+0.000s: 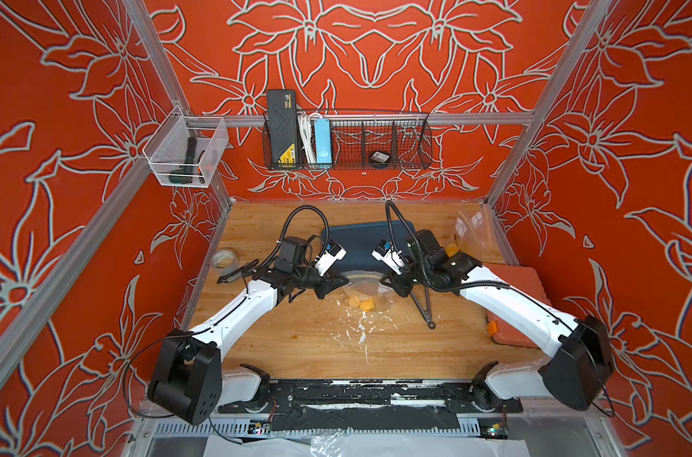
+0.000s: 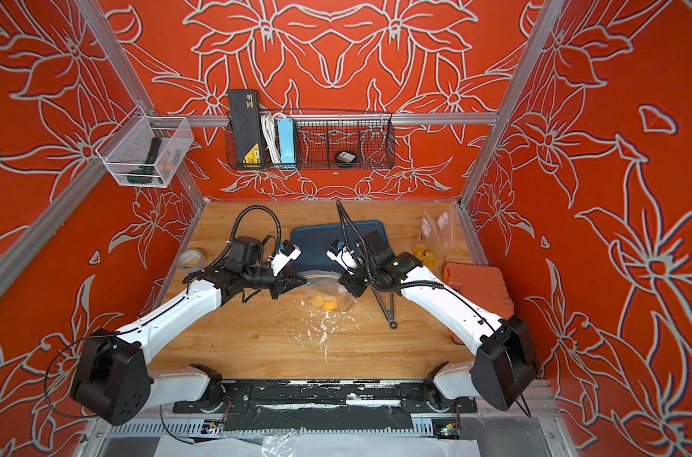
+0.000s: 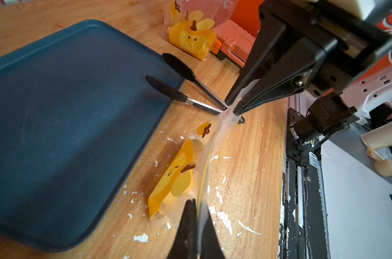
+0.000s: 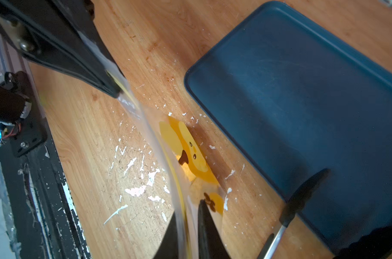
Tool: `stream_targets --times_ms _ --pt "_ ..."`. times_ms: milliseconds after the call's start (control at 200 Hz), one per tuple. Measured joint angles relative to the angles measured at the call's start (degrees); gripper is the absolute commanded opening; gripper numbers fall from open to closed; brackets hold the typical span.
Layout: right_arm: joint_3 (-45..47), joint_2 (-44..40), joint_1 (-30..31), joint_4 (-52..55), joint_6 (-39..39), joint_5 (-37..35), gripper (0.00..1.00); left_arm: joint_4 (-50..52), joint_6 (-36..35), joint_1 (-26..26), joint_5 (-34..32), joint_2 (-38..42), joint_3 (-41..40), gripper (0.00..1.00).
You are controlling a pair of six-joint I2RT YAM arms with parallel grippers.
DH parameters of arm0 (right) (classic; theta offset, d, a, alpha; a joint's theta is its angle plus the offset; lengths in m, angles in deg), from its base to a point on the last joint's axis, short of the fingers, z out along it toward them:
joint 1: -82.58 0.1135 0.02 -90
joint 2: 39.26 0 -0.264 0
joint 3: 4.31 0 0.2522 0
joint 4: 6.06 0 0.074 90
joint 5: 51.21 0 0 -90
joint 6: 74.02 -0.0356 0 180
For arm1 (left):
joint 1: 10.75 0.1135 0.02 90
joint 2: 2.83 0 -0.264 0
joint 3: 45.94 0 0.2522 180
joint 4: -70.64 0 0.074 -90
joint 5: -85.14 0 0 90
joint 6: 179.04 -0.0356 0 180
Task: Put the cookies into a resealable bag to prevent moisture
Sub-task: Close the ziploc bag at the center of the board.
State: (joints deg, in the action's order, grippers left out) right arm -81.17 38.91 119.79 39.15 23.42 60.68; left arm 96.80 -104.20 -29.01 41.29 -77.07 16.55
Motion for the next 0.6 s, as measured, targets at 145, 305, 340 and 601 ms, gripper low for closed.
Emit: stream_targets --times_ms 145,305,340,601 --pt "2.62 -1.88 -0.24 -0.52 -1.84 -0.85 0.00 -0.04 0.02 -0.07 0.04 -0.04 0.00 0.00" --pt "3.72 -2.69 -0.57 -1.09 -2.34 0.35 0.00 -0.98 1.33 -0.11 0.50 -0.55 0.00 0.30" --pt "3.72 -2.60 -0.57 -1.11 -2.36 0.79 0.00 -1.55 1.75 -0.13 0.46 -0.63 0.00 0.40" --pt "3.69 -2.43 -0.59 -1.36 -2.36 2.84 0.00 -3.67 3.89 -0.90 0.13 -0.74 0.00 0.00"
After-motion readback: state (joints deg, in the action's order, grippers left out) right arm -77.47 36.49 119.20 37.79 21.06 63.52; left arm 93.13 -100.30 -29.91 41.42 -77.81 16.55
